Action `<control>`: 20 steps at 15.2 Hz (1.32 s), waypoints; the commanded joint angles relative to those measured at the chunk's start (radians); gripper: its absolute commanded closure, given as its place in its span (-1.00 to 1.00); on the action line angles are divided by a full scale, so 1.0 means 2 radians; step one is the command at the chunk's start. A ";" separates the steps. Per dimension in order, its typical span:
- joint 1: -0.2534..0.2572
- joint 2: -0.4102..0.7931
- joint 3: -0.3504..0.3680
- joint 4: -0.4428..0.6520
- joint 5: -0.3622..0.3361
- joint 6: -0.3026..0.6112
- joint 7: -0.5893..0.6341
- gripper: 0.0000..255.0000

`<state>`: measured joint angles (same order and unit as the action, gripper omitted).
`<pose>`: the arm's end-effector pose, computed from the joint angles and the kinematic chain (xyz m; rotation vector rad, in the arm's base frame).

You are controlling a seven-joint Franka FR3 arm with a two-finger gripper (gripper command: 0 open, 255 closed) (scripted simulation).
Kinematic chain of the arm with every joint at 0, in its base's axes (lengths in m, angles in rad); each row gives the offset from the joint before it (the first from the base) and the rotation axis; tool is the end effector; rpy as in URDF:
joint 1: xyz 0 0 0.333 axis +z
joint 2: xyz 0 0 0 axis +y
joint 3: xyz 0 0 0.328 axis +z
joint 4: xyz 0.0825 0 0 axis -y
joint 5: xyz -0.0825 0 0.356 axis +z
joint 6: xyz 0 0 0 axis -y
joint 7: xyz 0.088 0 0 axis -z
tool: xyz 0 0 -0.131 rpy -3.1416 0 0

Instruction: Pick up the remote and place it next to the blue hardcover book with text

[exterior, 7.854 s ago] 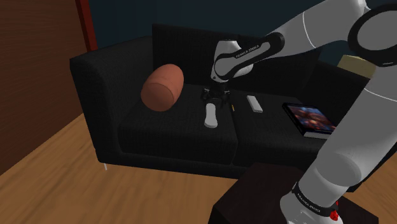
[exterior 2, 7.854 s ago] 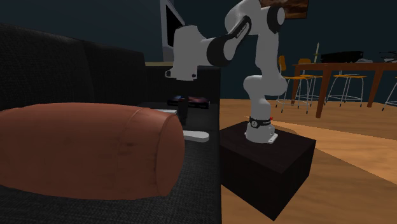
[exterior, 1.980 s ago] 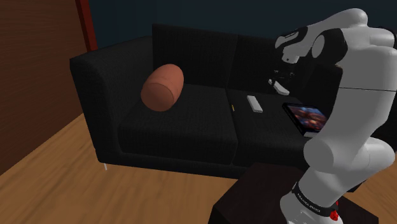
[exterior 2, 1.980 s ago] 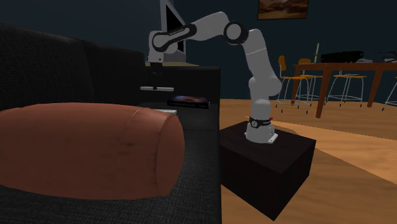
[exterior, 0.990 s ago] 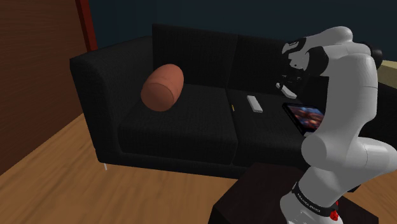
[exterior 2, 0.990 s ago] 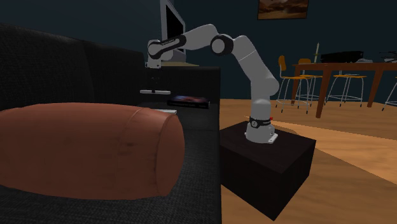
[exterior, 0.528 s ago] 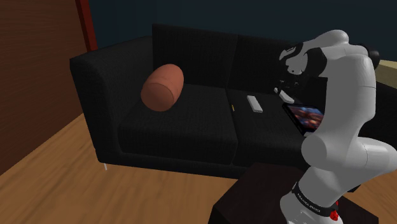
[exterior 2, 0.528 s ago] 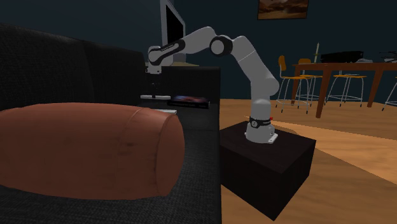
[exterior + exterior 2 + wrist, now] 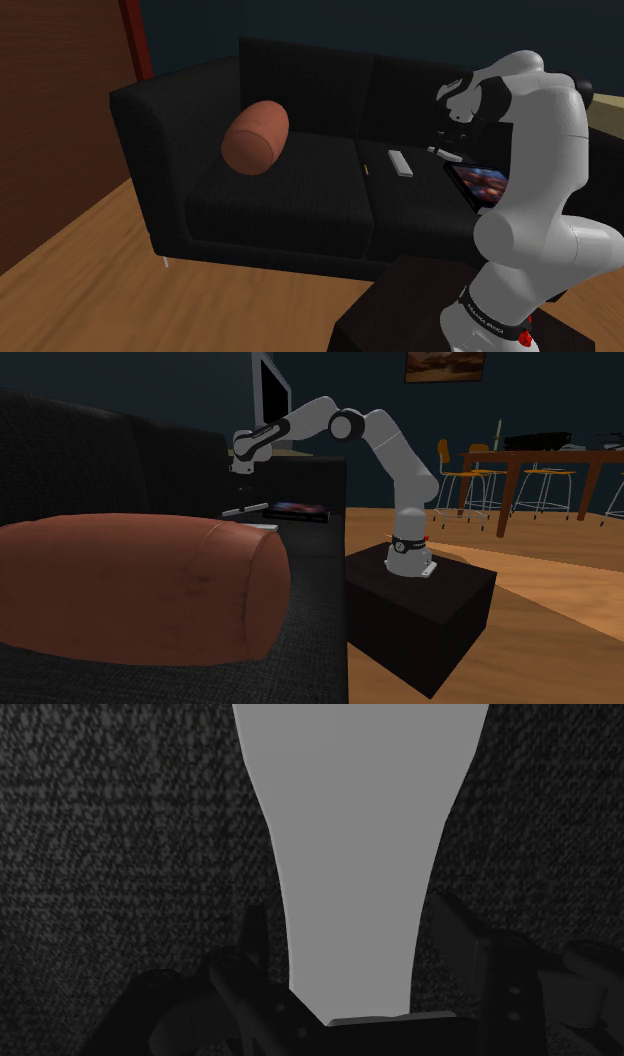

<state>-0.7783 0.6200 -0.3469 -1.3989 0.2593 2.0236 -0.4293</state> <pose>0.3640 -0.6026 0.3595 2.9246 -1.1354 0.0893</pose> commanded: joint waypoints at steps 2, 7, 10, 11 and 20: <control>0.000 0.000 0.000 -0.001 0.000 0.000 0.000 1.00; 0.000 0.001 0.000 0.000 0.000 0.000 0.000 -1.00; 0.000 -0.006 -0.002 0.006 -0.002 -0.013 0.002 -1.00; 0.000 -0.012 -0.003 0.014 -0.005 -0.026 0.003 -1.00; -0.001 -0.020 -0.005 0.031 -0.008 -0.051 0.006 -1.00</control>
<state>-0.7800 0.5794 -0.3573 -1.3377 0.2425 1.9221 -0.4175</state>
